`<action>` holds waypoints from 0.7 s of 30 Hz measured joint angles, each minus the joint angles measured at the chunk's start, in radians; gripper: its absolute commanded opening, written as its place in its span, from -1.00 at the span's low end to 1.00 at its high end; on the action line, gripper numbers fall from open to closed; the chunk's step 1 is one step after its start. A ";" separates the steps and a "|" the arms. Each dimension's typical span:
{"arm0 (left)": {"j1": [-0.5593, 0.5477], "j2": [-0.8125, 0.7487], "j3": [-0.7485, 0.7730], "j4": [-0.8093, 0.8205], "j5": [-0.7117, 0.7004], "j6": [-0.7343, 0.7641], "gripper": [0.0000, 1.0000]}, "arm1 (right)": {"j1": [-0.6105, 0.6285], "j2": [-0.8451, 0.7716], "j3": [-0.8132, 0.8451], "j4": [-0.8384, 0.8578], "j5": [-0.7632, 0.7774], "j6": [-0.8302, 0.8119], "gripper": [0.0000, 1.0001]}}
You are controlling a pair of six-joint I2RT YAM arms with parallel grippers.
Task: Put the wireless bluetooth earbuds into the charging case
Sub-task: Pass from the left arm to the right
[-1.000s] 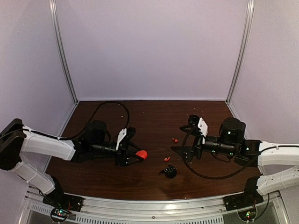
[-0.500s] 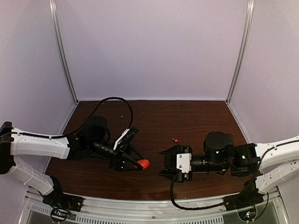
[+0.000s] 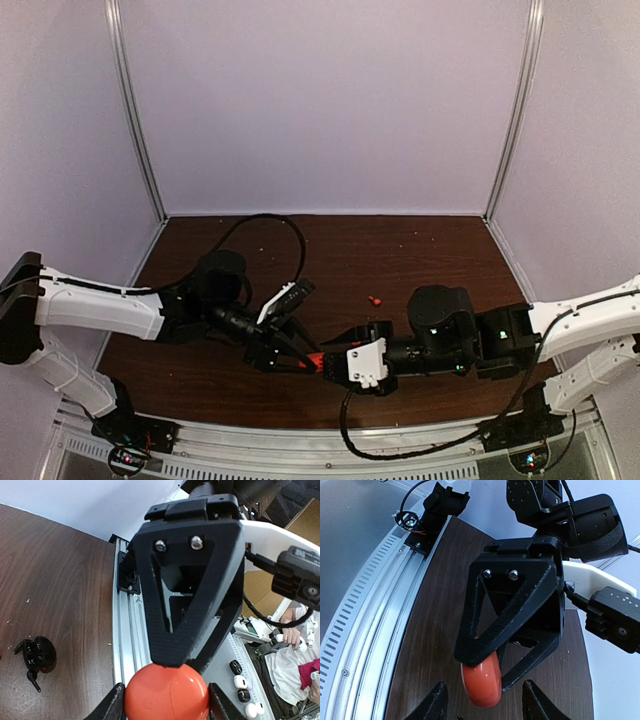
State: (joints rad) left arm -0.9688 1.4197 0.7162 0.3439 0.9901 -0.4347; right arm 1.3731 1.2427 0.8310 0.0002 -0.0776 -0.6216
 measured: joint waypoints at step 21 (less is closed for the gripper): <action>-0.008 0.042 0.080 -0.083 0.001 -0.055 -0.03 | 0.002 0.060 0.064 -0.087 0.066 -0.036 -0.82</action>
State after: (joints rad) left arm -0.9771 1.4612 0.7967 0.2607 0.9913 -0.4900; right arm 1.3754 1.3029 0.8951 -0.0868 -0.0116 -0.6575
